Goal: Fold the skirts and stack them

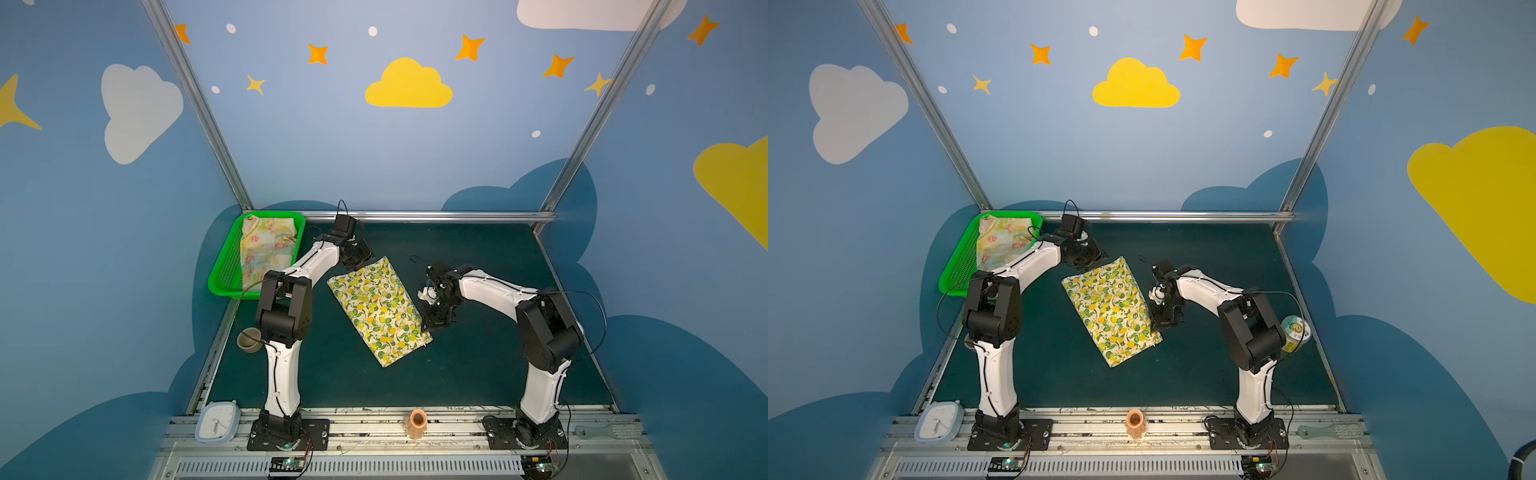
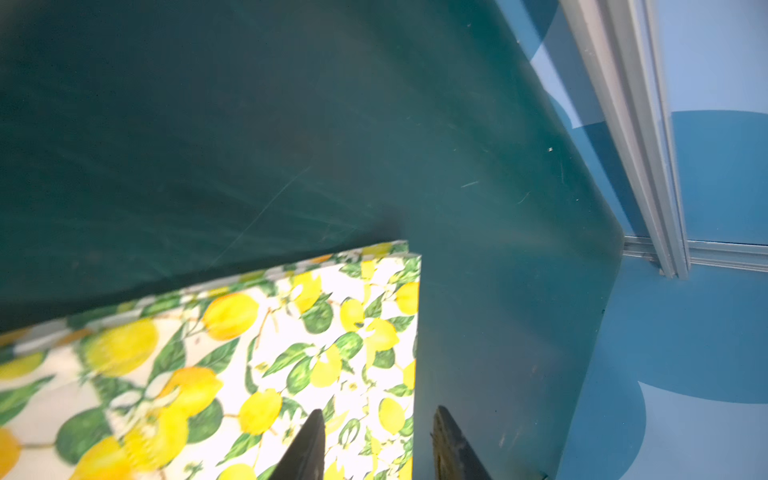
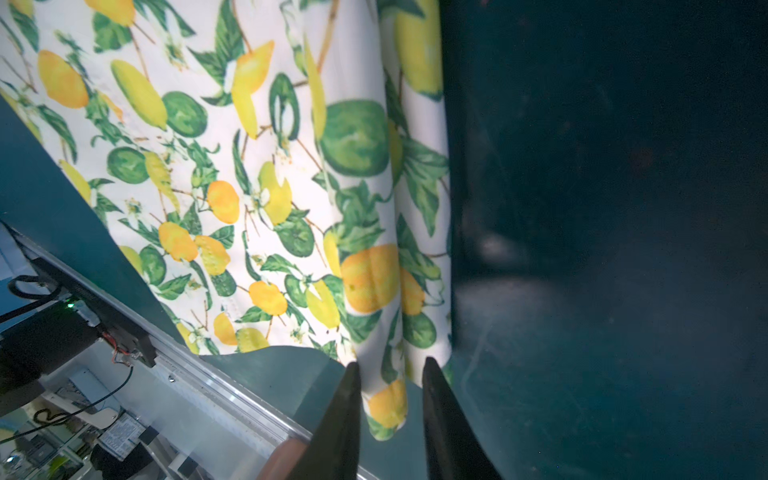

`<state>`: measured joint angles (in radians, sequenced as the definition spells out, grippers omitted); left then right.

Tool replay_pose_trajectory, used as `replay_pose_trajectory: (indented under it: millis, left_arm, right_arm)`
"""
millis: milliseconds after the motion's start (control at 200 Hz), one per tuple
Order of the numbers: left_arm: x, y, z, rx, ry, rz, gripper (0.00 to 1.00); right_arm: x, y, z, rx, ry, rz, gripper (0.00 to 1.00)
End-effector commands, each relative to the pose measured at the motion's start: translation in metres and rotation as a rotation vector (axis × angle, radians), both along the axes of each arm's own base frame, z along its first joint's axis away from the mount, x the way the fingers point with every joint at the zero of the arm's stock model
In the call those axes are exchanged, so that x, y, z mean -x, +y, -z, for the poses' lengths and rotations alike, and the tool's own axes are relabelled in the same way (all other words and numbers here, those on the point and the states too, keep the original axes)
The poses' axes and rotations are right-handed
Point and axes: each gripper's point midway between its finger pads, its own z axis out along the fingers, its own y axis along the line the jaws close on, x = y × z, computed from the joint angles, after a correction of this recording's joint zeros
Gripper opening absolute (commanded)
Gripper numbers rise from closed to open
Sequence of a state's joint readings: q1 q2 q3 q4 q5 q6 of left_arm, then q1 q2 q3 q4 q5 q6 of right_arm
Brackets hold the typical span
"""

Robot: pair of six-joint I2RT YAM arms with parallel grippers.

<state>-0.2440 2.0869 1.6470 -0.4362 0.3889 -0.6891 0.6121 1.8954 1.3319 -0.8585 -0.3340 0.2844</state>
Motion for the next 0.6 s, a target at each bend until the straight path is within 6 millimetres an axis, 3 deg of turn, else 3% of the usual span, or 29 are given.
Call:
replay_pose_trajectory:
  millis: [0, 155, 275, 596]
  left_arm:
    - [0.017, -0.003, 0.0, 0.02, 0.0, 0.02, 0.43]
    - [0.047, 0.002, 0.021, 0.026, 0.057, 0.01, 0.43]
    - [0.067, 0.004, 0.037, 0.019, 0.099, 0.011, 0.43]
    - [0.089, 0.004, 0.055, 0.01, 0.126, 0.022, 0.42]
  right_arm:
    - [0.003, -0.004, -0.03, 0.061, -0.1, -0.031, 0.27]
    - [0.016, 0.007, -0.034, 0.107, -0.141, -0.093, 0.22]
    - [0.023, 0.014, -0.027, 0.11, -0.118, -0.098, 0.11]
    - [0.019, 0.021, -0.026, 0.092, -0.128, -0.106, 0.17]
